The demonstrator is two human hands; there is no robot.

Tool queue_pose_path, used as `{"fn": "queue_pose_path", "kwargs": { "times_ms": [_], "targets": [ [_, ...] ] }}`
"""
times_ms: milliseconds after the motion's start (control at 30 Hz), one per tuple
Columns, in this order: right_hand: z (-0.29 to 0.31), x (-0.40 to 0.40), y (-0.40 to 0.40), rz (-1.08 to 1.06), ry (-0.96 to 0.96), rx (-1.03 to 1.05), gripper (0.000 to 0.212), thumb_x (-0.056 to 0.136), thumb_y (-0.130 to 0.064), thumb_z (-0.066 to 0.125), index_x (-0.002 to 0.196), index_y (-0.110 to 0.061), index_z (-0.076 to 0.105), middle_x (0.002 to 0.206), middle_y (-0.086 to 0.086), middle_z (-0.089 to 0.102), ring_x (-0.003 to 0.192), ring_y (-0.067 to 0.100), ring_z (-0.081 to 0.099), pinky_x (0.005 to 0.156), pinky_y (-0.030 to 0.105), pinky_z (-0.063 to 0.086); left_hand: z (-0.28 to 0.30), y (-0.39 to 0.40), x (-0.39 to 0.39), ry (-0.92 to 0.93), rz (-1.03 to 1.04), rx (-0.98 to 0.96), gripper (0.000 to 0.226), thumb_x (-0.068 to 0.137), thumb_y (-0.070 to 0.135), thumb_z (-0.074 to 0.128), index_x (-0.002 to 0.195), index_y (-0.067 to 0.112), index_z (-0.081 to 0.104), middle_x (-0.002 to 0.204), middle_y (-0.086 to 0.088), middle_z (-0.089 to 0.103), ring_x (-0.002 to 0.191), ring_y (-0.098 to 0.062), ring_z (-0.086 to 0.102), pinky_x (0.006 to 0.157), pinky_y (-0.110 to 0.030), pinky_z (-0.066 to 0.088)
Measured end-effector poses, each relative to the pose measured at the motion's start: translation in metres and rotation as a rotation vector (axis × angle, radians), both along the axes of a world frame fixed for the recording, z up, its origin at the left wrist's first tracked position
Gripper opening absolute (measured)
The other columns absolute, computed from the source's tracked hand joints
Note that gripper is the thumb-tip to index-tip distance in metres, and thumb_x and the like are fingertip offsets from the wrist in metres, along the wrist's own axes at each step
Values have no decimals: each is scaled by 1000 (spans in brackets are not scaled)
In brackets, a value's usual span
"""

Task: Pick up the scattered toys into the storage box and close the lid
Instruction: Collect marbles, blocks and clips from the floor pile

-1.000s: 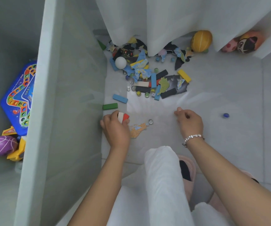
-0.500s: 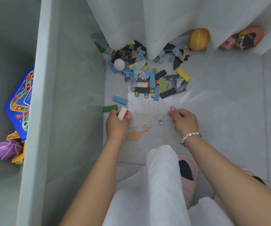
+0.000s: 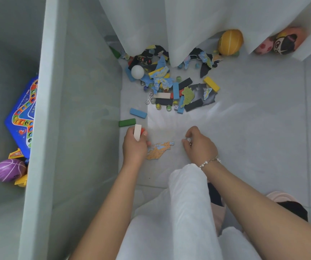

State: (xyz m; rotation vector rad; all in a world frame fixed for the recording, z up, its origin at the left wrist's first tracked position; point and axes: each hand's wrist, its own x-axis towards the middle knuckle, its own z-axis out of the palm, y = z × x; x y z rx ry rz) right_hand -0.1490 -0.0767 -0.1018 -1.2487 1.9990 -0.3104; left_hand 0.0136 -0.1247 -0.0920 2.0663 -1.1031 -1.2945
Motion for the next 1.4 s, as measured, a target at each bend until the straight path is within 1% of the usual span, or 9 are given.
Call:
{"fn": "queue_pose_path", "kwargs": {
  "times_ms": [133, 333, 467, 633, 733, 833, 967, 1033, 1400],
  "targets": [
    [1, 1, -11, -265, -334, -38, 22, 87, -29, 61, 94, -10, 53, 69, -4, 52, 69, 16, 53, 51, 12, 35, -1, -16, -6, 6, 39, -54, 13, 94, 9, 49, 101, 20, 49, 79, 8, 50, 55, -12, 52, 63, -27, 45],
    [6, 3, -24, -316, -482, -28, 25, 87, -35, 60, 90, -13, 50, 68, -5, 58, 59, 0, 52, 48, 2, 36, 3, -34, -13, 12, -29, -60, 55, 95, 9, 50, 143, 29, 32, 103, 5, 54, 77, -19, 56, 53, -9, 46],
    [4, 3, -24, -335, -490, -28, 25, 87, -35, 60, 90, -12, 50, 70, -3, 59, 58, 0, 52, 48, 2, 36, 2, -54, -16, -179, -220, 20, 48, 94, 10, 50, 139, 23, 40, 118, -5, 55, 91, -28, 61, 73, -24, 53],
    [4, 3, -23, -343, -481, -14, 26, 87, -36, 60, 89, -12, 50, 69, -4, 59, 59, 1, 52, 48, 1, 36, 0, -62, -23, -412, -260, -55, 14, 94, 7, 48, 107, 4, 46, 104, -13, 55, 86, -25, 52, 57, -15, 32],
    [4, 3, -22, -339, -473, -7, 26, 87, -38, 59, 89, -13, 50, 68, -5, 58, 59, 2, 51, 47, 2, 36, -1, -60, -24, -415, -277, -42, 20, 93, 13, 51, 109, 3, 46, 102, -14, 56, 92, -31, 55, 69, -23, 38],
    [7, 4, -25, -345, -481, -18, 26, 87, -38, 59, 88, -14, 50, 67, -4, 59, 56, 0, 51, 47, 3, 36, 0, -56, -21, -320, -202, -8, 23, 92, 21, 54, 108, 7, 46, 107, -12, 61, 89, -30, 61, 75, -35, 49],
    [19, 1, -31, -359, -513, -56, 24, 87, -37, 60, 84, -16, 49, 67, -3, 59, 39, -8, 48, 49, 13, 36, 21, -42, -28, -109, -55, -25, 16, 92, 21, 56, 104, 14, 47, 87, 5, 60, 59, -8, 63, 56, -15, 45],
    [32, 0, -36, -359, -530, -75, 24, 87, -37, 60, 81, -18, 48, 68, -3, 59, 37, -8, 47, 51, 18, 34, 43, -35, -33, 38, 34, -31, 17, 92, 21, 56, 105, 14, 48, 79, 6, 59, 55, -5, 62, 59, -20, 44],
    [222, 56, -77, -14, -957, -82, 16, 90, -22, 59, 79, -13, 49, 64, 2, 56, 47, 10, 40, 40, 17, 30, 256, 3, 30, 314, 197, -418, 4, 93, 20, 55, 92, 19, 52, 53, 11, 58, 52, -6, 57, 47, -18, 40]
  ]
}}
